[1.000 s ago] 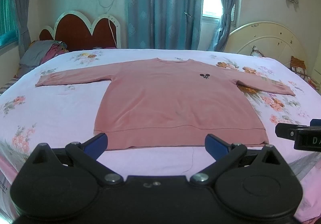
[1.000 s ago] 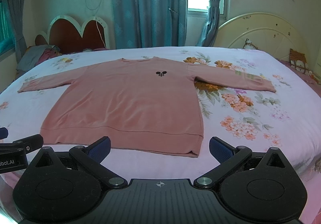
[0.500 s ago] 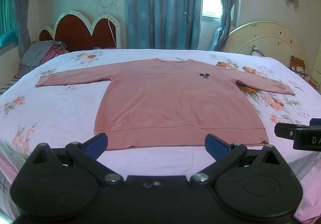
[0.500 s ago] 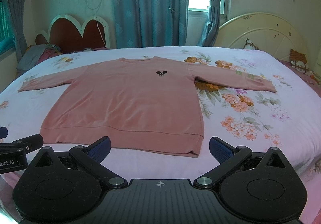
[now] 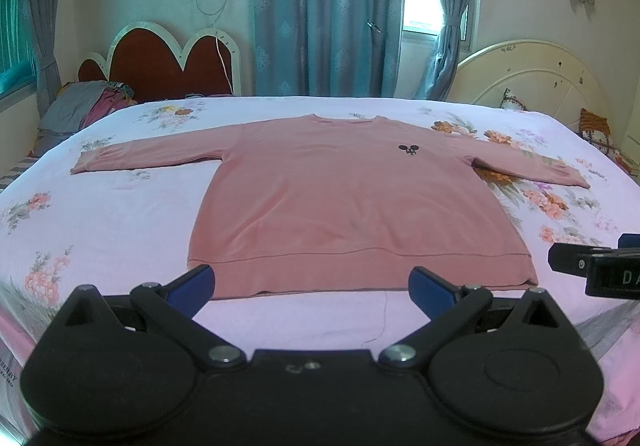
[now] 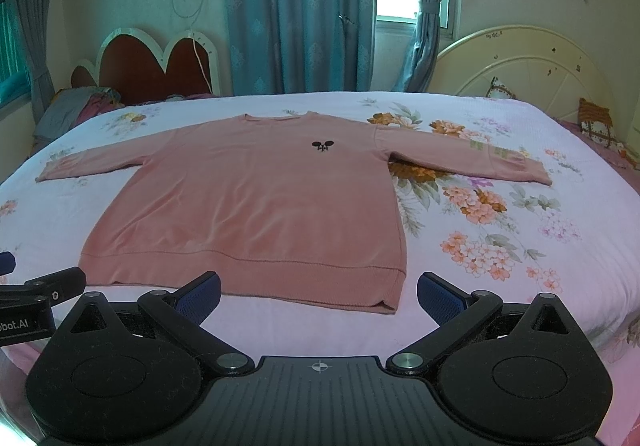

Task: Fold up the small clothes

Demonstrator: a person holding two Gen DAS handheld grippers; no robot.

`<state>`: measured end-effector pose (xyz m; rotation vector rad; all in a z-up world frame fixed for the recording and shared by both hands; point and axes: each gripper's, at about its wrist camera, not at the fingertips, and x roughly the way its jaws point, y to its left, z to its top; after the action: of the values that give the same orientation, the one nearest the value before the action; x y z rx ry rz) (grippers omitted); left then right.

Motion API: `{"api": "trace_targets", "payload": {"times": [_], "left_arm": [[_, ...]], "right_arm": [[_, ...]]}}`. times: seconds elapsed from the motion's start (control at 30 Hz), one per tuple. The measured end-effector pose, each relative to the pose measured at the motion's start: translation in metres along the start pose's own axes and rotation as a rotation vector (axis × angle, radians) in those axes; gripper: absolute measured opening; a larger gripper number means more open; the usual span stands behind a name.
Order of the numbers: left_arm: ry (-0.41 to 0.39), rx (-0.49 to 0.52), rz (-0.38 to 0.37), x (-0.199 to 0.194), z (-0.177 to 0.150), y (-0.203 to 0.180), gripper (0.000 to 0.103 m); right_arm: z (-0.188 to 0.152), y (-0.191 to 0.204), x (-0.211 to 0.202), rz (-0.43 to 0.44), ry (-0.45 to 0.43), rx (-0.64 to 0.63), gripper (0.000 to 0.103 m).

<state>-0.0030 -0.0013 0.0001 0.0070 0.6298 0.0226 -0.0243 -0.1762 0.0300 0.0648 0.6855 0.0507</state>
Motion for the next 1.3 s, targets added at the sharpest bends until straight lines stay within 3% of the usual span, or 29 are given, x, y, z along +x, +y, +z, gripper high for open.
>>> {"api": "trace_targets", "payload": {"times": [0.47, 0.93, 1.2, 1.3], "left_arm": [[-0.023, 0.030, -0.008, 0.015, 0.019, -0.005, 0.103], [-0.067, 0.038, -0.023, 0.083, 0.071, 0.005, 0.103], [-0.068, 0.058, -0.123, 0.127, 0.104, 0.012, 0.103], [-0.103, 0.082, -0.112, 0.140, 0.110, 0.005, 0.103]], "right_arm": [[0.014, -0.013, 0.019, -0.034, -0.002, 0.020, 0.103], [0.066, -0.020, 0.075, -0.129, -0.025, 0.056, 0.103], [0.098, -0.024, 0.106, -0.209, -0.051, 0.101, 0.103], [0.108, -0.031, 0.118, -0.238, -0.052, 0.115, 0.103]]}}
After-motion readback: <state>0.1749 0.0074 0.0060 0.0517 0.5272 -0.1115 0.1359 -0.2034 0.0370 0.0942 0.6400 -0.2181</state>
